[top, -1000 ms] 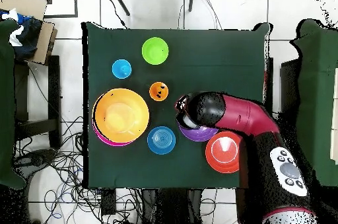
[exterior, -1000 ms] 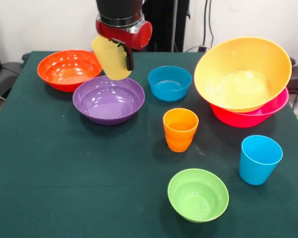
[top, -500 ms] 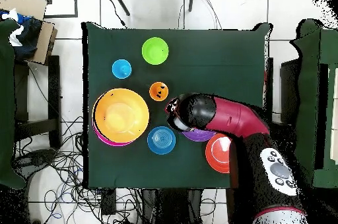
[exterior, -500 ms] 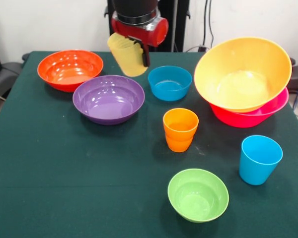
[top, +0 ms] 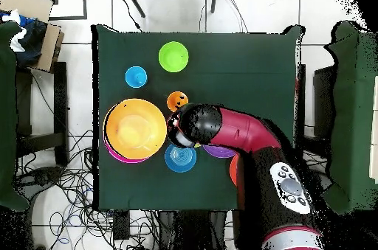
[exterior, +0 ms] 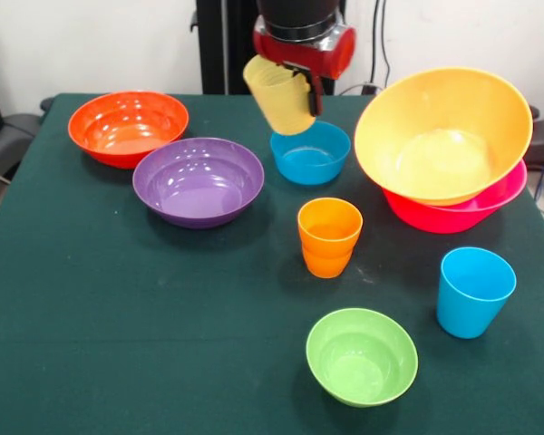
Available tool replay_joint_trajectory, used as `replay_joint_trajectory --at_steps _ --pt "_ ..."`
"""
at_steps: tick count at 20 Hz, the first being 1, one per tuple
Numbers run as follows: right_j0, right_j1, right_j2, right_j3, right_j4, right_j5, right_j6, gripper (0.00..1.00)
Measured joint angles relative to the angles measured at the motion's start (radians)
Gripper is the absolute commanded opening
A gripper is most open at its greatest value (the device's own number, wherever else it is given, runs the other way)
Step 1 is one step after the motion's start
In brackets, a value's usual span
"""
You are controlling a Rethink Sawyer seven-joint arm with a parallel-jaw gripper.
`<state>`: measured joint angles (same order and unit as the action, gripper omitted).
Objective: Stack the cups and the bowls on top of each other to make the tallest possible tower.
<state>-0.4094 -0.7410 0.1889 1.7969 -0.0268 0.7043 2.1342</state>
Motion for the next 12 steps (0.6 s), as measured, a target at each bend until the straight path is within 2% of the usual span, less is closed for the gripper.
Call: replay_joint_trajectory --at_steps 12 --pt "0.017 0.001 0.000 0.030 0.053 0.000 0.000 0.00"
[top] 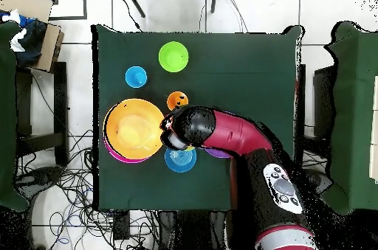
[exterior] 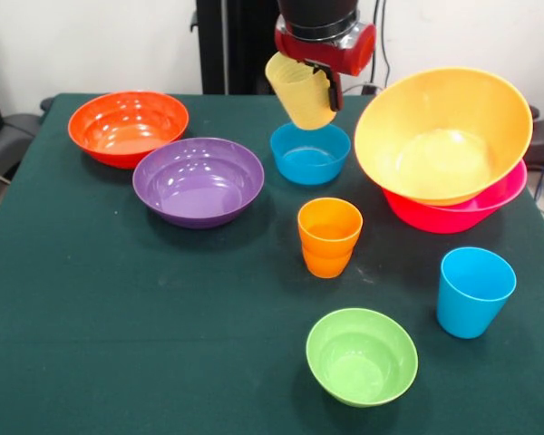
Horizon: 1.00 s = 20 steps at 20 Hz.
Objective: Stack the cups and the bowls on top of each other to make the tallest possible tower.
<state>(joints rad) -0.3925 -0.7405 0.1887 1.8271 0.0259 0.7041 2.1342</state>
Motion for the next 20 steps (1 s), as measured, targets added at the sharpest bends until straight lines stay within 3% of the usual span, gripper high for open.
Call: replay_joint_trajectory --at_steps 9,20 --pt "0.012 0.000 0.000 0.013 0.030 0.000 0.000 0.00" --pt "0.103 -0.011 0.000 0.034 0.102 0.000 0.000 0.00"
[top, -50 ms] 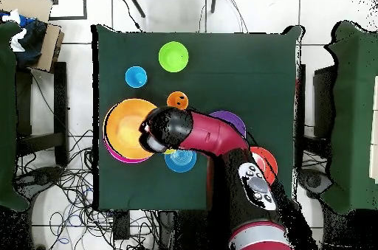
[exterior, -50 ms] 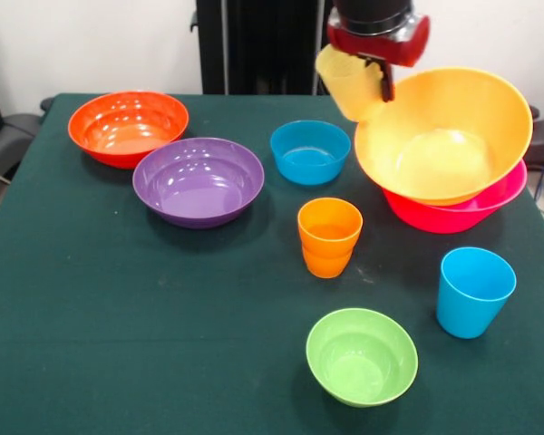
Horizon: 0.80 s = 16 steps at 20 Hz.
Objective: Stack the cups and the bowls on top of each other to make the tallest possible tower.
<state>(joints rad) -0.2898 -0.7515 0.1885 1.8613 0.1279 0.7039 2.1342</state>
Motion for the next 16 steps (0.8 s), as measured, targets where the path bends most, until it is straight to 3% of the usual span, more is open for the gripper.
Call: replay_joint_trajectory --at_steps 16 --pt "0.088 -0.016 -0.016 0.000 0.062 0.000 0.011 0.00"
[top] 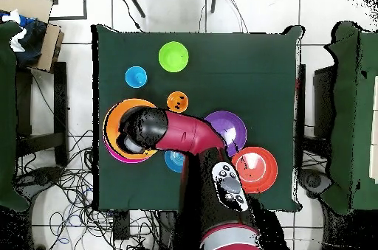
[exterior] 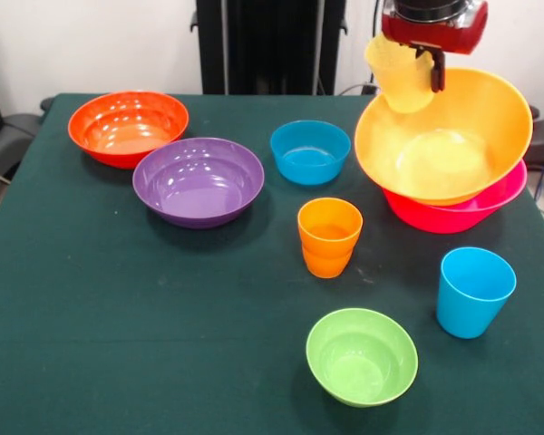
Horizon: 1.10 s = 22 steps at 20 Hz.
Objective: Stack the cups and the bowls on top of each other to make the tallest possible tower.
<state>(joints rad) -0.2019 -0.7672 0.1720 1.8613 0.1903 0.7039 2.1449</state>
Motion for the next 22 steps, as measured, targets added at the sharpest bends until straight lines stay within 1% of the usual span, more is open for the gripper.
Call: replay_joint_trajectory --at_steps 13,18,22 --pt "0.041 0.020 -0.044 -0.002 0.016 0.000 0.001 0.00" --pt "0.063 0.046 -0.061 -0.017 0.033 -0.009 0.003 0.00" --pt "0.095 0.082 -0.081 -0.050 0.046 -0.030 0.011 0.00"
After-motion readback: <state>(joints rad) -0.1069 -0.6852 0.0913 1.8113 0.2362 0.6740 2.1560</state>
